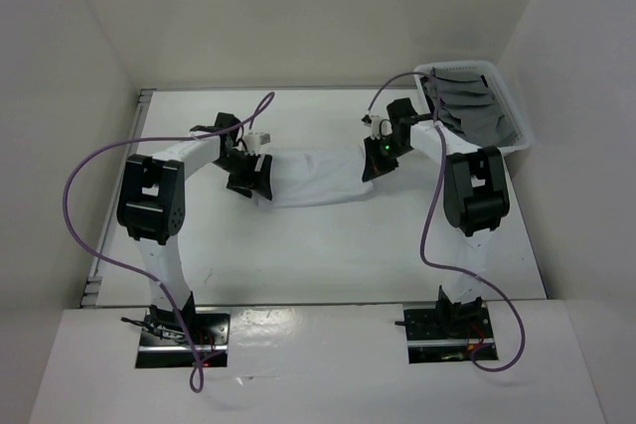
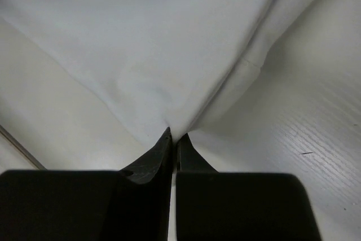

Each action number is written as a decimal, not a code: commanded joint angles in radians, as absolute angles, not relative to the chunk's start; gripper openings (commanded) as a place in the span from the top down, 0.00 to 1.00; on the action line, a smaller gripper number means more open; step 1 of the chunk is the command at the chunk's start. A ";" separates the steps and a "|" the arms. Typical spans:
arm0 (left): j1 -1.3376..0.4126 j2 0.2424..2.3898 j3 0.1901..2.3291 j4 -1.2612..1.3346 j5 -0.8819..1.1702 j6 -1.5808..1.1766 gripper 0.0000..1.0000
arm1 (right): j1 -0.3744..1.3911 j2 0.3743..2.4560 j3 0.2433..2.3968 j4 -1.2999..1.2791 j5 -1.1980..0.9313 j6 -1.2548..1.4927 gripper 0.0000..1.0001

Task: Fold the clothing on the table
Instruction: Fold the skirt

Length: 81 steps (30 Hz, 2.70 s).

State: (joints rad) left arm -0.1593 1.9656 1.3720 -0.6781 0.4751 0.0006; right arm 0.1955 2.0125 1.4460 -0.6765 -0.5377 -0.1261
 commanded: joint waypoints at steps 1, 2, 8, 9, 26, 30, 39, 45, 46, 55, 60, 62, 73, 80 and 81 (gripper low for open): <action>-0.156 1.924 1.364 -0.698 0.494 0.028 0.19 | 0.255 1.908 1.552 -0.722 -0.494 -0.115 1.00; -0.156 1.924 1.364 -0.698 0.494 0.028 0.20 | 0.265 1.899 1.561 -0.723 -0.477 -0.115 1.00; -0.156 1.914 1.355 -0.698 0.494 0.028 0.20 | 0.344 1.910 1.640 -0.770 -0.381 -0.115 1.00; -0.156 1.914 1.355 -0.698 0.494 0.028 0.20 | 0.354 1.910 1.658 -0.782 -0.380 -0.115 1.00; -0.156 1.914 1.355 -0.698 0.494 0.028 0.20 | 0.627 2.056 1.871 -0.833 -0.229 -0.124 1.00; -0.156 1.914 1.355 -0.698 0.494 0.018 0.20 | 0.653 2.100 1.919 -0.842 -0.210 -0.124 1.00; -0.013 1.754 1.345 -0.709 0.494 0.000 0.20 | 0.684 2.160 2.042 -0.861 -0.201 -0.124 1.00; 0.133 1.617 1.345 -0.729 0.531 0.027 0.20 | 0.718 2.212 2.120 -0.891 -0.192 -0.124 1.00; 0.159 1.603 1.336 -0.741 0.531 0.037 0.19 | 0.742 2.221 2.146 -0.902 -0.180 -0.135 1.00; 0.222 1.526 1.293 -0.759 0.488 0.092 0.18 | 0.825 2.381 2.382 -0.997 -0.117 -0.153 1.00; 0.222 1.617 1.259 -0.680 0.457 0.032 0.24 | 0.825 2.437 2.470 -1.048 -0.140 -0.153 1.00; 0.222 1.653 1.233 -0.641 0.457 0.005 0.33 | 0.825 2.416 2.435 -1.048 -0.149 -0.153 1.00; 0.167 1.870 1.322 -0.456 0.466 -0.106 0.49 | 0.825 2.111 1.987 -0.864 -0.092 -0.163 1.00; 0.123 1.914 1.334 -0.383 0.466 -0.140 0.53 | 0.825 2.072 1.957 -0.851 -0.092 -0.163 1.00; 0.114 1.931 1.350 -0.383 0.466 -0.140 0.54 | 0.825 2.072 1.957 -0.851 -0.092 -0.163 1.00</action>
